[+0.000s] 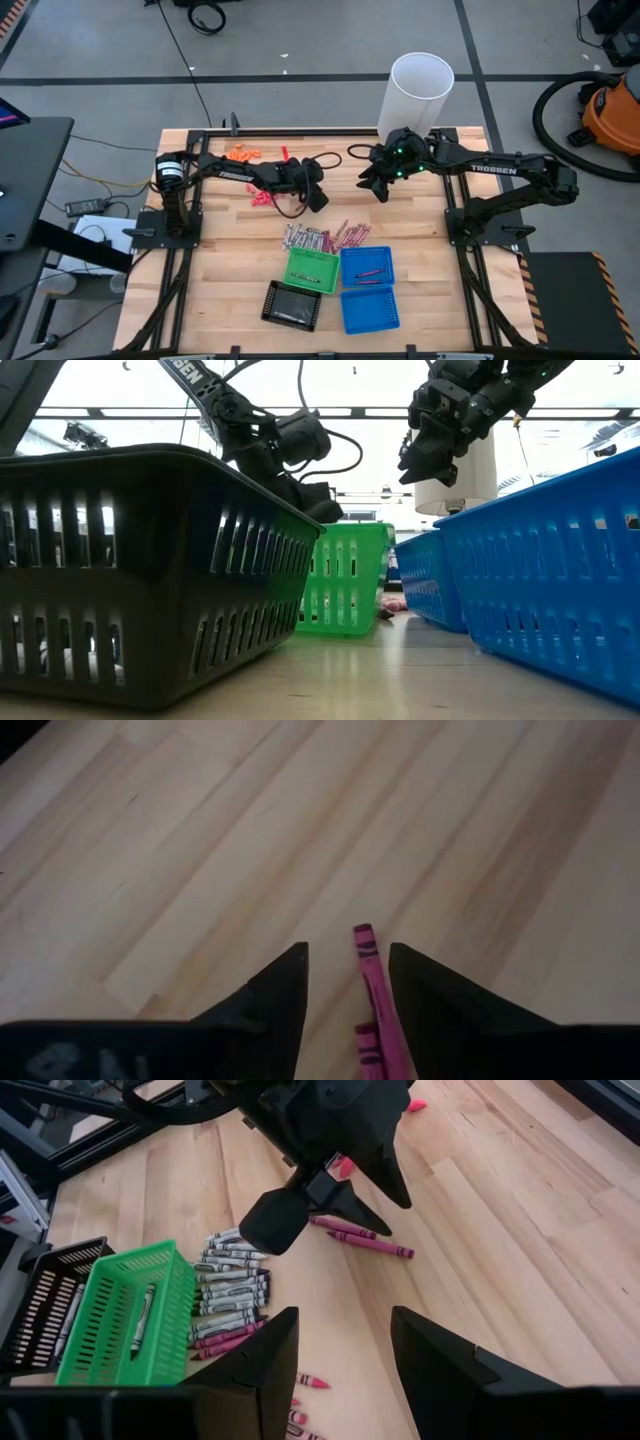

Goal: Sort crayons
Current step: Put the violet crayon into the top blue bin

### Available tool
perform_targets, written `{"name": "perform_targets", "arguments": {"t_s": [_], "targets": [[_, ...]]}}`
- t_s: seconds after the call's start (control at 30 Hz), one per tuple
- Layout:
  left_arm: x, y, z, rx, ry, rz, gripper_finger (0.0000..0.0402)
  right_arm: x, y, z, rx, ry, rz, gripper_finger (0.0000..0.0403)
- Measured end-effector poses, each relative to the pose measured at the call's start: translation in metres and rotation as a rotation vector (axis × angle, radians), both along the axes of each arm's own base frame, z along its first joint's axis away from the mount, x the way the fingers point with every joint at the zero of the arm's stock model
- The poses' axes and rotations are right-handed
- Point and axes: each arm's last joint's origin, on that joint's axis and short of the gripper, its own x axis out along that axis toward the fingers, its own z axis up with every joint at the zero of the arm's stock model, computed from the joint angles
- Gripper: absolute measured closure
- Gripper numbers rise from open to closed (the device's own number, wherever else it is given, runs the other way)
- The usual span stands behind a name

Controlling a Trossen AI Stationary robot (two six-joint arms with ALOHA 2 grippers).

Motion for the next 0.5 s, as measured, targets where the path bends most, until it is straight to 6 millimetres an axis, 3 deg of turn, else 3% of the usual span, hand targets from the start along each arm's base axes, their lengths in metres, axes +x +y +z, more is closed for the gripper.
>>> {"name": "perform_targets", "arguments": {"t_s": [0.5], "targets": [[0.0,0.0,0.0,-0.007,-0.004,0.01,0.0248,-0.0001,-0.0007,0.0,-0.012,0.006,-0.023,0.0234]]}}
